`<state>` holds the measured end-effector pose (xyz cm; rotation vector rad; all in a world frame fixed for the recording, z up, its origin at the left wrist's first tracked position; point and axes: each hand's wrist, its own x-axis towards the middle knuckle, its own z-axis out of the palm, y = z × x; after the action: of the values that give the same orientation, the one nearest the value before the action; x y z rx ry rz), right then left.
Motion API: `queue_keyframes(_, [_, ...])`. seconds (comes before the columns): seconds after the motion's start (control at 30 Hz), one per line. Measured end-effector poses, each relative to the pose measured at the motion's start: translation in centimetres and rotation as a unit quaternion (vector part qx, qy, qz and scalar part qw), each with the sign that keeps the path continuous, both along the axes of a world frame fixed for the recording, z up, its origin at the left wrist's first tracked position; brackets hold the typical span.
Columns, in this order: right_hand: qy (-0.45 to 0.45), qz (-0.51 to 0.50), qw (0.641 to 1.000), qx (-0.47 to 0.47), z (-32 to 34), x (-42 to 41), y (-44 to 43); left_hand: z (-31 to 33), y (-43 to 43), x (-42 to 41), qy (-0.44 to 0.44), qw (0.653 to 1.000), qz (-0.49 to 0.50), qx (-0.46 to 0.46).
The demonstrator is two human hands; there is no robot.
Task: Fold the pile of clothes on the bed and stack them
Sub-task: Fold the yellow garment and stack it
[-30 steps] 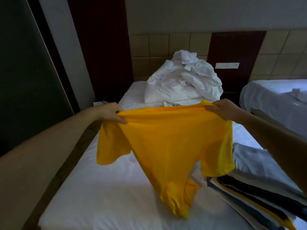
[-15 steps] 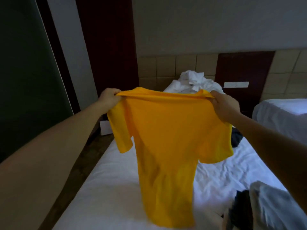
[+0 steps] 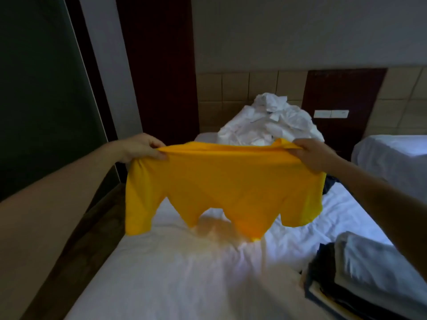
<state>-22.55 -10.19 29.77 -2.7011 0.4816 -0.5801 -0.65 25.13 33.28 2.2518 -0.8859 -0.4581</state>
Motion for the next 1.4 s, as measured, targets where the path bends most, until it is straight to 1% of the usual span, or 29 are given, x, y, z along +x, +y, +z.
queue_keyframes(0.07, [0.087,0.034,0.992,0.08,-2.8,-2.0,0.7,-2.2,1.6,-1.4,0.082,0.993,-0.019,0.083])
queue_keyframes(0.13, [0.181,0.073,0.968,0.16,-5.5,-4.7,1.6,-5.2,2.8,-2.4,0.144,0.974,-0.037,0.17])
queue_keyframes(0.2, [0.263,0.116,0.921,0.263,-8.0,-7.0,1.9,-8.4,4.0,-3.3,0.209,0.945,-0.062,0.243])
queue_keyframes(0.27, [0.347,0.128,0.854,0.366,-10.4,-8.4,2.0,-11.2,5.0,-4.4,0.27,0.913,-0.089,0.292])
queue_keyframes(0.3, [0.385,0.132,0.826,0.391,-11.6,-8.9,2.3,-12.5,5.4,-4.9,0.293,0.896,-0.105,0.316])
queue_keyframes(0.37, [0.477,0.141,0.789,0.362,-13.4,-9.7,3.2,-14.6,5.7,-5.8,0.311,0.863,-0.13,0.377])
queue_keyframes(0.4, [0.53,0.152,0.763,0.338,-13.9,-10.1,3.3,-15.4,5.8,-6.2,0.309,0.848,-0.14,0.407])
queue_keyframes(0.43, [0.568,0.162,0.74,0.322,-14.3,-10.3,3.2,-16.1,6.0,-6.4,0.305,0.838,-0.144,0.428])
queue_keyframes(0.47, [0.584,0.166,0.729,0.317,-14.7,-10.5,3.0,-16.8,6.2,-6.4,0.31,0.834,-0.136,0.436])
queue_keyframes(0.5, [0.577,0.161,0.733,0.323,-15.2,-10.6,2.6,-17.3,6.5,-6.4,0.325,0.833,-0.118,0.431])
queue_keyframes(0.53, [0.552,0.151,0.746,0.34,-15.8,-10.5,2.2,-17.7,6.7,-6.3,0.341,0.836,-0.102,0.418])
queue_keyframes(0.6, [0.464,0.12,0.784,0.394,-17.5,-10.0,1.8,-18.5,6.8,-6.2,0.347,0.849,-0.082,0.389])
queue_keyframes(0.63, [0.424,0.096,0.805,0.404,-18.6,-9.3,2.0,-19.0,6.6,-6.0,0.346,0.858,-0.075,0.371])
queue_keyframes(0.67, [0.406,0.073,0.822,0.394,-19.7,-8.6,2.4,-19.5,6.3,-5.8,0.343,0.868,-0.068,0.352])
queue_keyframes(0.7, [0.412,0.055,0.829,0.374,-20.9,-7.8,3.1,-20.0,5.9,-5.7,0.339,0.878,-0.062,0.333])
queue_keyframes(0.73, [0.436,0.05,0.822,0.363,-22.1,-7.2,3.9,-20.5,5.4,-5.6,0.337,0.885,-0.058,0.317])
queue_keyframes(0.8, [0.476,0.078,0.787,0.384,-24.7,-6.1,5.9,-21.6,4.4,-5.6,0.341,0.894,-0.053,0.286])
queue_keyframes(0.83, [0.479,0.099,0.78,0.391,-25.9,-5.7,7.0,-22.1,3.8,-5.6,0.339,0.9,-0.049,0.268])
queue_keyframes(0.87, [0.475,0.119,0.779,0.391,-27.0,-5.4,8.1,-22.4,3.2,-5.7,0.335,0.909,-0.041,0.246])
queue_keyframes(0.97, [0.454,0.157,0.794,0.372,-29.7,-4.6,12.1,-22.9,1.0,-6.3,0.336,0.926,-0.012,0.171])
queue_keyframes(1.1, [0.44,0.167,0.789,0.396,-31.4,-3.3,18.1,-22.5,-1.2,-7.3,0.357,0.926,-0.004,0.124])
queue_keyframes(1.17, [0.428,0.166,0.797,0.392,-32.4,-2.8,19.9,-21.7,-1.9,-7.8,0.372,0.923,-0.002,0.102])
queue_keyframes(1.33, [0.327,0.149,0.838,0.411,-33.8,-2.7,21.7,-19.5,-2.2,-8.1,0.373,0.922,-0.038,0.099])
queue_keyframes(1.4, [0.325,0.123,0.845,0.406,-33.9,-3.2,21.7,-19.1,-1.9,-8.0,0.364,0.924,-0.042,0.106])
